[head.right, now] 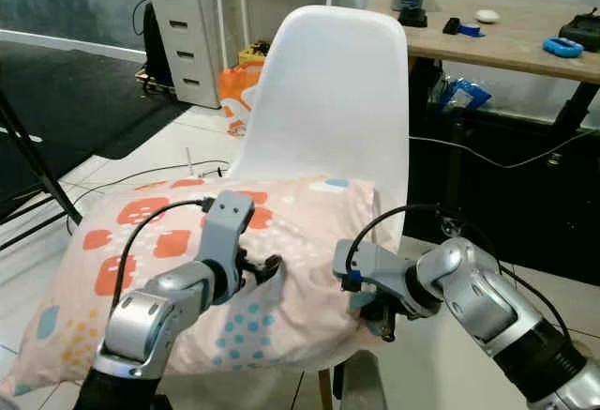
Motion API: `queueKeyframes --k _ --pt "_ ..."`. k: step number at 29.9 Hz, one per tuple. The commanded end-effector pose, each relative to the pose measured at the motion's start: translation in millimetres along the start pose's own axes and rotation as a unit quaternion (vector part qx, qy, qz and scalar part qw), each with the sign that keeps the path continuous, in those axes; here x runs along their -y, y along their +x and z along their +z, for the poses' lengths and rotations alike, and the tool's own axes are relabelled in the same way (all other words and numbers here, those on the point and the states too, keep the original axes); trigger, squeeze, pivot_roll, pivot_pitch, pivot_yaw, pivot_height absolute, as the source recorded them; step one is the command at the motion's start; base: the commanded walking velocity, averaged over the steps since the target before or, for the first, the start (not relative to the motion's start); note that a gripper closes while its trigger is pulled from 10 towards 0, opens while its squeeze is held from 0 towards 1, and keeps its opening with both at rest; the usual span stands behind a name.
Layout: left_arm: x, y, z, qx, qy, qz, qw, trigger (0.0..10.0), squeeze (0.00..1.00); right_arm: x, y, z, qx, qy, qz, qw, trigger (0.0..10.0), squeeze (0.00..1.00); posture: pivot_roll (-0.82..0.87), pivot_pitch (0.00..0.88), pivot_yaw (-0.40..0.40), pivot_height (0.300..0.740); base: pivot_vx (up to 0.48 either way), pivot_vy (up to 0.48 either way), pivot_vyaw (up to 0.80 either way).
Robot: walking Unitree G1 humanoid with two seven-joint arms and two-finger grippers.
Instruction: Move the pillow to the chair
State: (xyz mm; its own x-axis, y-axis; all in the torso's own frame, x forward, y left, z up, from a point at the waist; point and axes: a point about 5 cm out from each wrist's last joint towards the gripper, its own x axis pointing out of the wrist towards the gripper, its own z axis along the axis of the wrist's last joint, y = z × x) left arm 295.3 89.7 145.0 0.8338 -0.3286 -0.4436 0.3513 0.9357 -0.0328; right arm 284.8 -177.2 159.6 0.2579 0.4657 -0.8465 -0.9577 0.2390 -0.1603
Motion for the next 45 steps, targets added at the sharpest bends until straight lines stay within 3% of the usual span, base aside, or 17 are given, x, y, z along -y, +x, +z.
queueKeyframes --k 1,6,7,9,10,11,13,14,16,17,20,22,26,30,34,38,45 --pt "-7.8 3.3 -8 -0.027 -0.004 0.035 0.999 10.0 0.0 2.5 -2.5 2 0.001 0.002 -0.01 1.0 0.0 0.0 -0.21 0.061 -0.04 0.326 0.0 0.0 0.0" --pt "-41.3 -1.1 -17 -0.043 0.005 0.099 0.994 10.0 0.0 0.6 -2.9 2 0.002 0.003 -0.01 1.0 0.0 0.0 -0.21 0.063 -0.036 0.326 0.0 0.0 0.0" --pt "-62.0 -7.5 -21 -0.05 0.005 0.13 0.99 10.0 0.0 -0.3 -3.2 1 0.002 0.004 -0.009 1.0 0.0 0.0 -0.21 0.066 -0.034 0.326 0.0 0.0 0.0" --pt "-62.0 -7.5 -21 -0.05 0.005 0.13 0.99 10.0 0.0 -0.3 -3.2 1 0.002 0.004 -0.009 1.0 0.0 0.0 -0.21 0.066 -0.034 0.326 0.0 0.0 0.0" --pt "-87.2 -17.0 -25 -0.059 0.011 0.17 0.984 10.0 0.0 -0.8 -3.2 1 0.001 0.006 -0.009 1.0 0.0 0.0 -0.21 0.067 -0.033 0.326 0.0 0.0 0.0" --pt "-87.2 -17.0 -25 -0.059 0.011 0.17 0.984 10.0 0.0 -0.8 -3.2 1 0.001 0.006 -0.009 1.0 0.0 0.0 -0.21 0.067 -0.033 0.326 0.0 0.0 0.0" --pt "-149.9 -51.8 -33 -0.079 0.026 0.28 0.956 10.0 0.0 -2.6 -3.3 -1 0.0 0.01 -0.006 1.0 0.0 0.0 -0.21 0.071 -0.029 0.326 0.0 0.0 0.0" --pt "-149.9 -51.8 -33 -0.079 0.026 0.28 0.956 10.0 0.0 -2.6 -3.3 -1 0.0 0.01 -0.006 1.0 0.0 0.0 -0.21 0.071 -0.029 0.326 0.0 0.0 0.0" --pt "-192.2 -87.6 -41 -0.102 0.034 0.364 0.925 10.0 0.0 -4.3 -2.9 -3 -0.001 0.011 -0.004 1.0 0.0 0.0 -0.21 0.069 -0.029 0.326 0.0 0.0 0.0" --pt "-202.3 -97.9 -44 -0.113 0.041 0.386 0.914 10.0 0.0 -4.8 -2.8 -3 -0.002 0.012 -0.004 1.0 0.0 0.0 -0.21 0.069 -0.029 0.326 0.0 0.0 0.0" --pt "-210.2 -106.4 -50 -0.129 0.045 0.401 0.906 10.0 0.0 -5.0 -2.9 -3 -0.002 0.012 -0.003 1.0 0.0 0.0 -0.21 0.07 -0.031 0.326 0.0 0.0 0.0" --pt "-224.2 -123.3 -68 -0.189 0.083 0.424 0.882 10.0 0.0 -4.8 -3.6 -4 -0.005 0.014 -0.004 1.0 0.0 0.0 -0.22 0.068 -0.031 0.326 0.0 0.0 0.0" --pt "-231.7 -137.6 -88 -0.255 0.109 0.417 0.866 10.0 0.0 -4.4 -4.3 -6 -0.008 0.015 -0.005 1.0 0.0 0.0 -0.22 0.069 -0.033 0.326 0.0 0.0 0.0" --pt "-229.1 -160.8 -118 -0.36 0.125 0.35 0.856 10.0 0.0 -3.7 -5.8 -7 -0.011 0.017 -0.009 1.0 0.0 0.0 -0.21 0.074 -0.034 0.326 0.0 0.0 0.0" --pt "-227.2 -167.9 -126 -0.388 0.127 0.331 0.851 10.0 0.0 -3.7 -6.2 -7 -0.01 0.018 -0.01 1.0 0.0 0.0 -0.21 0.077 -0.032 0.326 0.0 0.0 0.0" --pt "-214.2 -156.7 -136 -0.394 0.11 0.3 0.862 10.0 0.0 -3.4 -6.1 -6 -0.009 0.019 -0.013 1.0 0.0 0.0 -0.21 0.084 -0.027 0.326 0.0 0.0 0.0" --pt "-155.2 -106.6 -153 -0.356 0.013 0.192 0.914 10.0 0.0 -1.9 -8.0 -6 -0.005 0.023 -0.022 0.999 0.0 0.0 -0.22 0.091 -0.021 0.326 0.0 0.0 0.0"
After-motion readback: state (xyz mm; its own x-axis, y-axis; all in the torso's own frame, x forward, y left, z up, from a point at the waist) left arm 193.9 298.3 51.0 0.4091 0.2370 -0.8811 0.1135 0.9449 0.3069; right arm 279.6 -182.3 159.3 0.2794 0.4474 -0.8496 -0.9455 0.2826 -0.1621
